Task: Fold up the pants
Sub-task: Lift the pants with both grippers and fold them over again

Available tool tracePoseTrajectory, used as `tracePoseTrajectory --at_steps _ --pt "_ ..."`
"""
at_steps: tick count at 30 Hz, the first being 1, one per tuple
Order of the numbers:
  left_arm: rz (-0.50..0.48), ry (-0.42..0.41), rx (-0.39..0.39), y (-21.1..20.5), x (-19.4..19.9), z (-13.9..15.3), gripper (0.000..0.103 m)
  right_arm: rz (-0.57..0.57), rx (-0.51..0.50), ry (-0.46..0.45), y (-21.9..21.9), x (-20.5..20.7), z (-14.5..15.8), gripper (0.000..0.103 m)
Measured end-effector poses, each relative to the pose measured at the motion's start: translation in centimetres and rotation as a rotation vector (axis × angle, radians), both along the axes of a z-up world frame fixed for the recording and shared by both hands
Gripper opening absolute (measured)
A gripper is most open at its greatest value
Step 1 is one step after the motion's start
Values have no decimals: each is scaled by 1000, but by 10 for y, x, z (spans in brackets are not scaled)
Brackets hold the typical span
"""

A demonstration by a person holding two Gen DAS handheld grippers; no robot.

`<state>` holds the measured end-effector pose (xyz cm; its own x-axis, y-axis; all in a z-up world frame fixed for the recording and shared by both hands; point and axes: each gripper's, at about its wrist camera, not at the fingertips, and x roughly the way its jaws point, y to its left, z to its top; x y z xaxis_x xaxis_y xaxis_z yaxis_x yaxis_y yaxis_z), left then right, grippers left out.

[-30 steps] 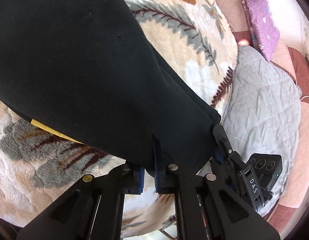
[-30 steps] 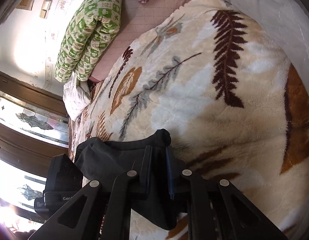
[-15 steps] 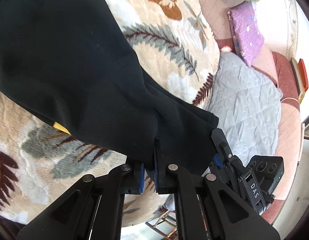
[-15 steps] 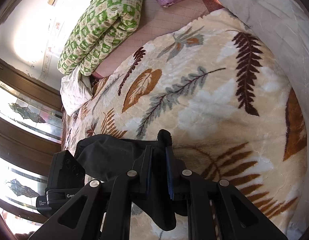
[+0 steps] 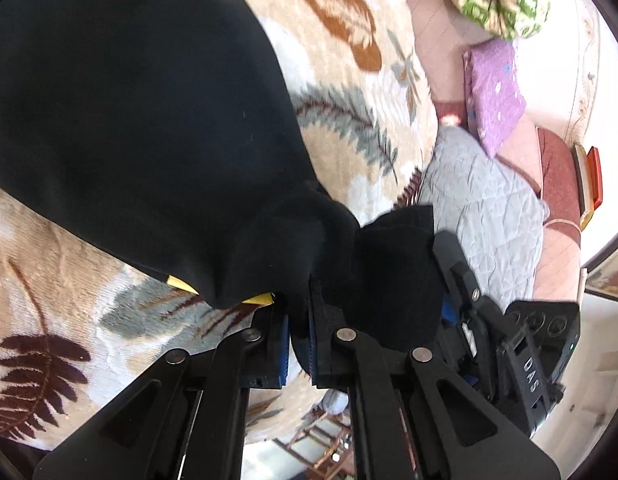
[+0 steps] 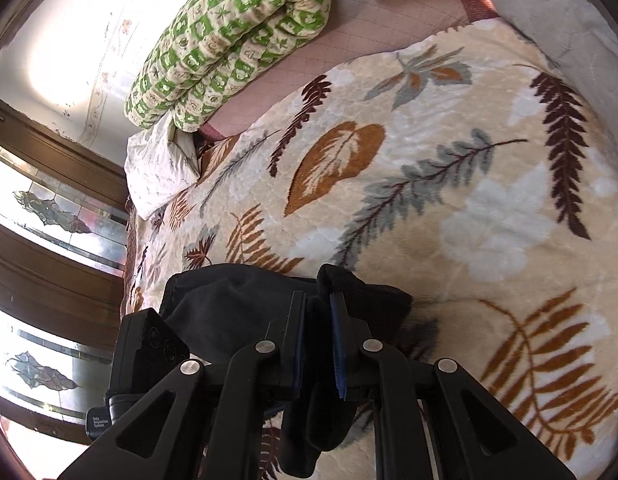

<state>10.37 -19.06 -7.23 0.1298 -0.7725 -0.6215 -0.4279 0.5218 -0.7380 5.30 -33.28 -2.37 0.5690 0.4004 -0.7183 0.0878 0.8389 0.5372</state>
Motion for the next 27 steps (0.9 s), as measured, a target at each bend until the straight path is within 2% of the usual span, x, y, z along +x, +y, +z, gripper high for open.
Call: tracePoseTrajectory --at_steps 3,7,16,17,19,21,23,26,27 --pt "-23 -7 -7 -12 -1 -2 5 -12 -9 7 -2 1 -3 11" --pt "-27 -10 -13 -28 -11 -7 5 -83 2 22 -33 -14 -12 11" --pt "-28 3 76 -70 -28 -25 7 -191 103 66 -93 -35 -64 11" --pt "-24 1 86 -73 -28 -26 8 -198 106 67 -97 -36 -67 16" --pt "-9 -3 102 -79 -27 -27 12 -191 143 66 -105 -39 -74 17" --pt "0 -15 113 -81 -25 -26 14 -202 179 62 -114 -43 -77 27" --pt "12 -16 117 -82 -23 -27 14 -193 189 55 -121 -48 -79 49" --pt "37 -3 124 -88 -18 -30 18 -177 199 66 -126 -53 -85 51" --pt "45 0 129 -90 -16 -30 23 -170 211 71 -127 -52 -89 51"
